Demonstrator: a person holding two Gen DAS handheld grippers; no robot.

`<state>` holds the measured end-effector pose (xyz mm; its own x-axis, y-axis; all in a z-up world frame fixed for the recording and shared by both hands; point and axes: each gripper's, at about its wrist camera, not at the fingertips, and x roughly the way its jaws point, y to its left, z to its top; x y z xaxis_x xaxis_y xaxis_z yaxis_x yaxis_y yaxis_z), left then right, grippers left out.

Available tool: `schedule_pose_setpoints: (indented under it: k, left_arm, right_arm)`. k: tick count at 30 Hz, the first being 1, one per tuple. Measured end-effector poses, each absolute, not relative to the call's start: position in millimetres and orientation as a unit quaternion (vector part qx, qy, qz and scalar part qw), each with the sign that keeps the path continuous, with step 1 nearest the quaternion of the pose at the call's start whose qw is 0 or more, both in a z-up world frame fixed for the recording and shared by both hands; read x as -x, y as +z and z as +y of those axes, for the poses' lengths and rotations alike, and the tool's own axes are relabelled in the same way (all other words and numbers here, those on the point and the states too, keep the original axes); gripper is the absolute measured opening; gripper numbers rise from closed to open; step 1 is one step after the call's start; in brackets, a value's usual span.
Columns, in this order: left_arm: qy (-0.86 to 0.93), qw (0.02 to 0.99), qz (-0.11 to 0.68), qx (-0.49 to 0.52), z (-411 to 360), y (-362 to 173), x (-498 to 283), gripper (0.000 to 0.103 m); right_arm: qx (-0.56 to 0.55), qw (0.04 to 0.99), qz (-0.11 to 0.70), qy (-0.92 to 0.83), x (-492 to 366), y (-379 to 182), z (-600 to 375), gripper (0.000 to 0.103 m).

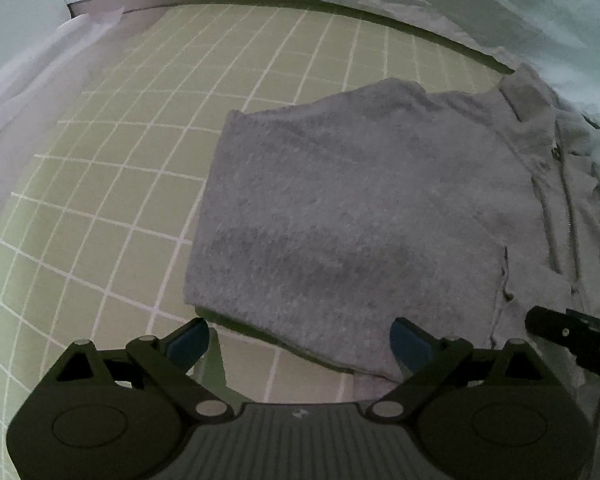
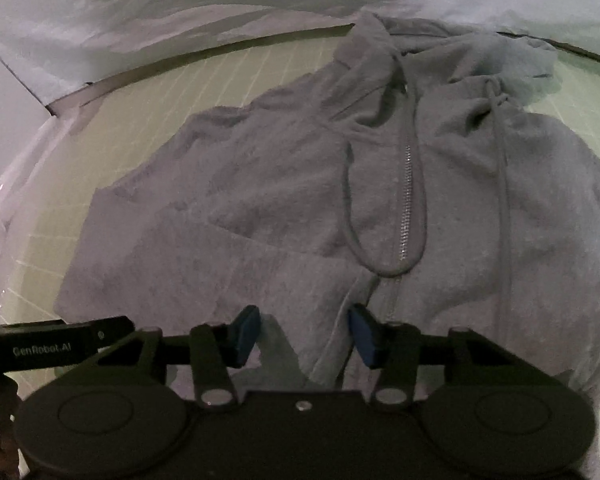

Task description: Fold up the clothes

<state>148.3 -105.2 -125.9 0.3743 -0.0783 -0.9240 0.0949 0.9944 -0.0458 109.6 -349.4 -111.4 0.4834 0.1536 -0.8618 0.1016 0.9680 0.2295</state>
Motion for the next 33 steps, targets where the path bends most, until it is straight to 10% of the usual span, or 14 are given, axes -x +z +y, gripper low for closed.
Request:
schedule_pose_setpoints:
  k: [6,8,10,24,28,33]
  left_arm:
    - [-0.046,0.83,0.556,-0.018,-112,-126,-144,0.098]
    - [-0.045,0.83,0.556,-0.02,-113,-125,-143,0.098]
    - [-0.044,0.832,0.552,-0.02,-114,-121,-142,0.098]
    - [-0.054,0.879,0.473,-0.028,-136,-72,-172,0.098]
    - [-0.064,0.878,0.472,-0.054,-160,-75,-183,0.098]
    - [-0.08,0.866,0.486,-0.089,-187,-90,-186,0.098]
  right_arm:
    - [-0.111,0.853,0.51,0.015,-107,-110,-347,0.046]
    - [-0.096,0.857,0.506,0.02,-107,-109,-348,0.016]
    - [-0.102,0.861,0.497,0.03,-106,-104,-351,0.012]
    - [-0.199,0.926,0.31,-0.081,-67,-5,-481,0.01]
    - [-0.231,0.894,0.33,-0.194,-48,-23,-560,0.013]
    - [-0.216,0.859,0.358,-0.296,-26,-50,-607,0.052]
